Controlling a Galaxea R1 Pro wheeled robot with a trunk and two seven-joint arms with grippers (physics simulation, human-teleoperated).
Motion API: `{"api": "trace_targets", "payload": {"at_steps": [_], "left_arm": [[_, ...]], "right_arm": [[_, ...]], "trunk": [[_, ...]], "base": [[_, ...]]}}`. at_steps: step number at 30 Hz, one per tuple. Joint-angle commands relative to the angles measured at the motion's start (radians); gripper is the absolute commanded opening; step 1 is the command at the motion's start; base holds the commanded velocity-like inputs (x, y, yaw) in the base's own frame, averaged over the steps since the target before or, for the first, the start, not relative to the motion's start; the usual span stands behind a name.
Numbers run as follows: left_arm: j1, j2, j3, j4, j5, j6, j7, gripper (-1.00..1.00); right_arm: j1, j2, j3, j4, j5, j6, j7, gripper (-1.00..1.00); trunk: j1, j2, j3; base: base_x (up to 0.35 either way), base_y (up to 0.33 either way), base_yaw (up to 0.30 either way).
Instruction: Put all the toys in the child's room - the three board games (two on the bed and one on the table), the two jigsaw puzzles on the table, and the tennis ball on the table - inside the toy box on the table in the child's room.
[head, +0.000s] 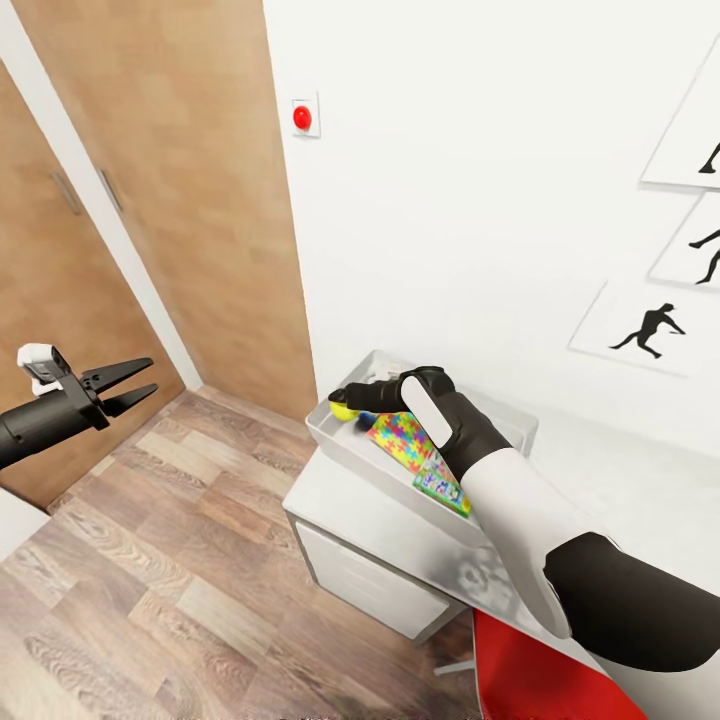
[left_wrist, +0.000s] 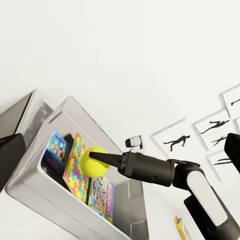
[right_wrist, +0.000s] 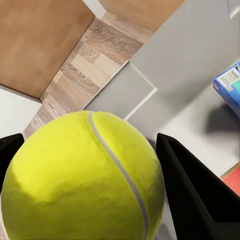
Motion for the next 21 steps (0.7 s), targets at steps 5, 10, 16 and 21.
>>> {"api": "trace_targets", "payload": {"at_steps": [5, 10, 16, 21], "left_arm": [[-0.001, 0.0, 0.001, 0.0, -0.009, 0.004, -0.01, 1.0], [-0.001, 0.0, 0.0, 0.0, -0.009, 0.004, -0.01, 1.0], [-0.001, 0.0, -0.001, 0.0, -0.009, 0.004, -0.01, 1.0], [-0.001, 0.0, -0.001, 0.0, -0.009, 0.004, -0.01, 1.0]], "right_arm": [[-0.001, 0.0, 0.0, 0.0, 0.0, 0.003, 0.0, -1.0], [-0.001, 0.0, 0.0, 0.008, 0.0, 0.003, -0.001, -1.0], [-0.001, 0.0, 0.0, 0.017, 0.0, 0.002, -0.004, -1.0], [-0.001, 0.0, -0.001, 0.02, 0.0, 0.002, -0.005, -1.0]], "trunk": [[0.0, -0.002, -0.01], [0.0, -0.002, -0.018], [0.0, -0.002, -0.028], [0.0, -0.002, -0.036]], "base": [[0.0, 0.0, 0.0], [0.0, 0.0, 0.0], [0.0, 0.0, 0.0], [0.0, 0.0, 0.0]]}}
